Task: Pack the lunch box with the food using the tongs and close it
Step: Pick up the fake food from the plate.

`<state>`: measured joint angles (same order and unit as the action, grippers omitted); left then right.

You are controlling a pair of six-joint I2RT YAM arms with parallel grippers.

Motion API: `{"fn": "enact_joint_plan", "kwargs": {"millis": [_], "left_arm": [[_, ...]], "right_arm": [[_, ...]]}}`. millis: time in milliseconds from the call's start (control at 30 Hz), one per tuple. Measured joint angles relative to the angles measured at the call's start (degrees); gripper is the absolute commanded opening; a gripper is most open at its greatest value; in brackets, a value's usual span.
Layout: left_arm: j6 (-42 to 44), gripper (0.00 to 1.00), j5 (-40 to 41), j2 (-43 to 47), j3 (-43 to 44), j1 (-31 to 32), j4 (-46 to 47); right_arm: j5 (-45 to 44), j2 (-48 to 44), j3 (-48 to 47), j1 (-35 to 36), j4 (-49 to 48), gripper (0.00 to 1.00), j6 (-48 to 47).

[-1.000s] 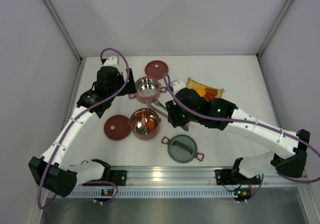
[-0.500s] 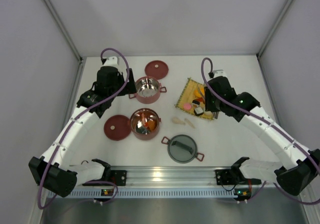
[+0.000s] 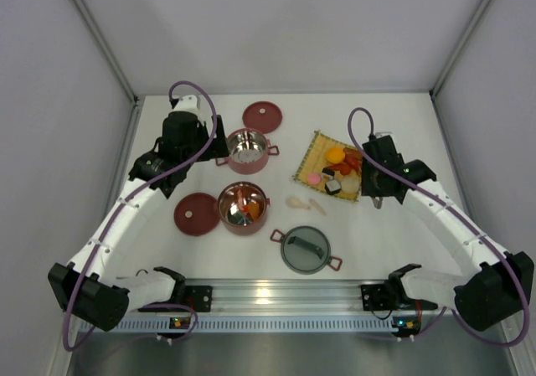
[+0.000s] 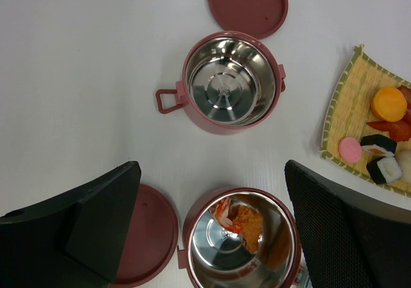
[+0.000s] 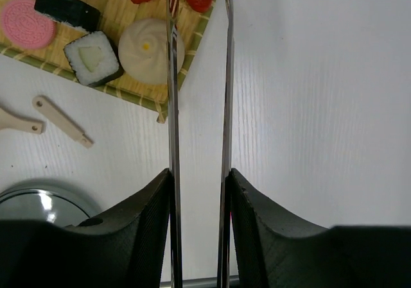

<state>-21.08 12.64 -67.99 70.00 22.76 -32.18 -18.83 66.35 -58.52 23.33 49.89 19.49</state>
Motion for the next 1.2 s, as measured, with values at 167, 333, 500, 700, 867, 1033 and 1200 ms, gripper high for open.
{"fn": "enact_joint_plan", "kwargs": {"millis": [167,333,500,700,867,1033,1200], "left_arm": [[0.0,0.99,0.0,0.0,0.0,0.0,0.0],[0.0,0.99,0.0,0.0,0.0,0.0,0.0],[0.0,0.99,0.0,0.0,-0.1,0.0,0.0],[0.0,0.99,0.0,0.0,-0.1,0.0,0.0],[0.0,0.99,0.0,0.0,-0.1,0.0,0.0],[0.0,0.99,0.0,0.0,-0.1,0.0,0.0],[0.0,0.99,0.0,0.0,-0.1,0.0,0.0]], "right_arm": [[1.2,0.0,1.2,-1.2,-0.6,0.39,-0.6],[2.7,0.1,1.6,-1.4,-1.1,0.39,-1.4],[3.1,0.2,1.6,-1.5,-1.3,0.39,-1.9],[3.5,1.2,1.6,-1.8,-1.9,0.39,-2.4],[3.7,1.5,1.6,-2.4,-2.5,0.39,-2.5],[4.2,1.9,2.1,-2.6,-3.6,0.39,-2.7],[5.4,2.4,3.1,-2.6,-4.3,0.34,-3.0]]}}
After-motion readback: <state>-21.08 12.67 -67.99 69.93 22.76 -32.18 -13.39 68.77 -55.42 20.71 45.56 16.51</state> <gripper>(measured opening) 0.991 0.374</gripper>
